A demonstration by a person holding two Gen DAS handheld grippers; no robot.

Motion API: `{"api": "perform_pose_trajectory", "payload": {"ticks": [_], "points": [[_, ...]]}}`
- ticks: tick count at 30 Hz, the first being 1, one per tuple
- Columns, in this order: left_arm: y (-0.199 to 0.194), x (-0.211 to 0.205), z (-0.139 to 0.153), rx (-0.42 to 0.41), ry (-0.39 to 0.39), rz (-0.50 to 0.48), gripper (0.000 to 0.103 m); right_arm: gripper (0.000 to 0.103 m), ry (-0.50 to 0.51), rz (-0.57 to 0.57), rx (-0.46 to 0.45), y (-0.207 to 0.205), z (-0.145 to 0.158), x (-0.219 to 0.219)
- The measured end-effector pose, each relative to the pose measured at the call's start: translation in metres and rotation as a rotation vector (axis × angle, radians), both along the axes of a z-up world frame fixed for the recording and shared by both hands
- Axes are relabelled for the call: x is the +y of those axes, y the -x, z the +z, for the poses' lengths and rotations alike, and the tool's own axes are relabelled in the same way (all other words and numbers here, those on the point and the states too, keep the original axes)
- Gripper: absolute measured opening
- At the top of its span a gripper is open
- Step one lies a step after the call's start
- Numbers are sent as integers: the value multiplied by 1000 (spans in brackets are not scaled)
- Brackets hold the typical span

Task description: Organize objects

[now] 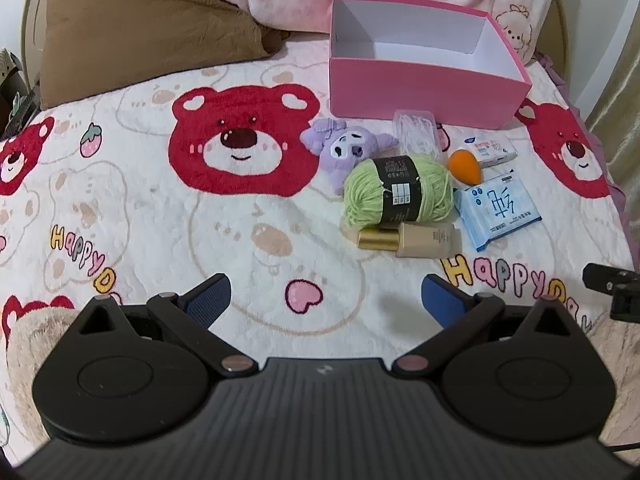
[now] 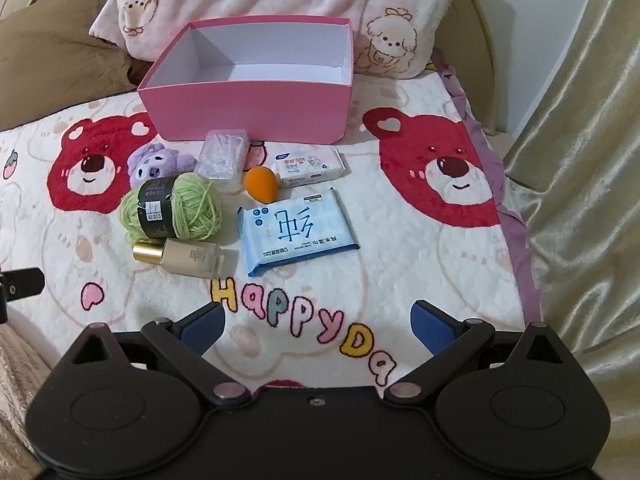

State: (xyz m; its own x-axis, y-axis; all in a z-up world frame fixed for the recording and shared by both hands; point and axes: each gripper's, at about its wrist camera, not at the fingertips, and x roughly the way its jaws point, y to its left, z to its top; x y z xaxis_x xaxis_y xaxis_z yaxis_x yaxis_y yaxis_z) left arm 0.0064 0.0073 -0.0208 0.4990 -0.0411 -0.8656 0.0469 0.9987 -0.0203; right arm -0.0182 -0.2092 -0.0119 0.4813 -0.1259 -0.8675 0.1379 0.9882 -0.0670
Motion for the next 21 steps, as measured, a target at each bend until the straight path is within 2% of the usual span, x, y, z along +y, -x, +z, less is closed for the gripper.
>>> {"api": "perform_pose_trajectory", "payload": {"ticks": [8, 13, 21], "points": [[1, 4, 4, 14, 58, 12, 103, 101, -9, 6, -26, 5, 10, 3], [7, 3, 10, -5, 47, 11, 103, 101, -5, 13, -40, 9, 15, 6], [11, 8, 16, -22, 82, 10, 103, 101, 6, 15, -55, 12, 22, 9]]}}
